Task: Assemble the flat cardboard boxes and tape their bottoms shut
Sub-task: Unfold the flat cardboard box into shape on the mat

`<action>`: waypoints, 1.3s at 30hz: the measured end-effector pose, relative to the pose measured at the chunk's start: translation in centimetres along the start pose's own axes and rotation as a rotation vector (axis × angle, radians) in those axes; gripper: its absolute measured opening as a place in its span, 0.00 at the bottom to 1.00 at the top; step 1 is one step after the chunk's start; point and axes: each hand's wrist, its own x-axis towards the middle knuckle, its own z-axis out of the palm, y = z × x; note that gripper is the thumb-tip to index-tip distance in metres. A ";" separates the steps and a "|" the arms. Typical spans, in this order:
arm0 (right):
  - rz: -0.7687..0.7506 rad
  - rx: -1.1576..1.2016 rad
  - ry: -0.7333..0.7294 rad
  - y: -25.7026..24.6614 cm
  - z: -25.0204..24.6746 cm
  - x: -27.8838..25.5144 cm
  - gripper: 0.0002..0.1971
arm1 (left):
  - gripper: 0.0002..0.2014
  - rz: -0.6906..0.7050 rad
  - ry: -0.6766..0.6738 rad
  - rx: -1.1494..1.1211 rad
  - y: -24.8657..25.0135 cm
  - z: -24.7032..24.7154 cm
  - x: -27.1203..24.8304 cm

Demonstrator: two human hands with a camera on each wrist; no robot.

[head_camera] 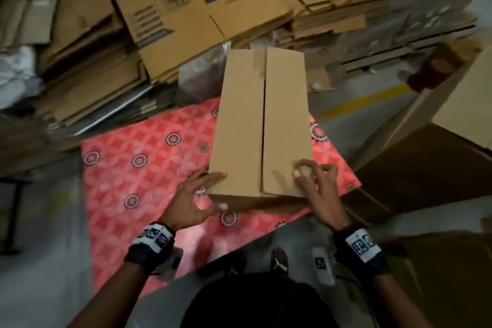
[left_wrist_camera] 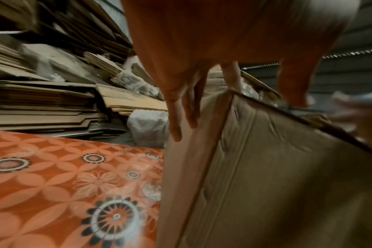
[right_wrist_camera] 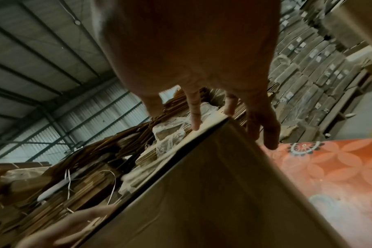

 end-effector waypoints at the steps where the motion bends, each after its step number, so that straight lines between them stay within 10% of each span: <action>1: 0.005 -0.018 -0.004 0.7 -0.3 1.2 0.19 | 0.26 -0.026 -0.026 -0.013 0.1 -0.5 0.5; 12: -0.011 -0.132 -0.162 2.8 -2.0 16.9 0.38 | 0.35 -0.308 -0.042 0.182 0.5 -1.3 17.8; 21: -0.154 -0.047 -0.352 5.3 -3.5 10.1 0.36 | 0.43 -0.395 -0.196 0.183 2.0 0.1 6.4; 27: -0.144 -0.023 -0.344 3.0 -1.5 13.2 0.37 | 0.55 -0.531 -0.252 0.274 0.7 -2.5 8.9; 39: -0.095 -0.061 -0.089 -2.3 8.1 11.8 0.35 | 0.32 -0.501 -0.051 0.797 -0.3 -8.0 9.7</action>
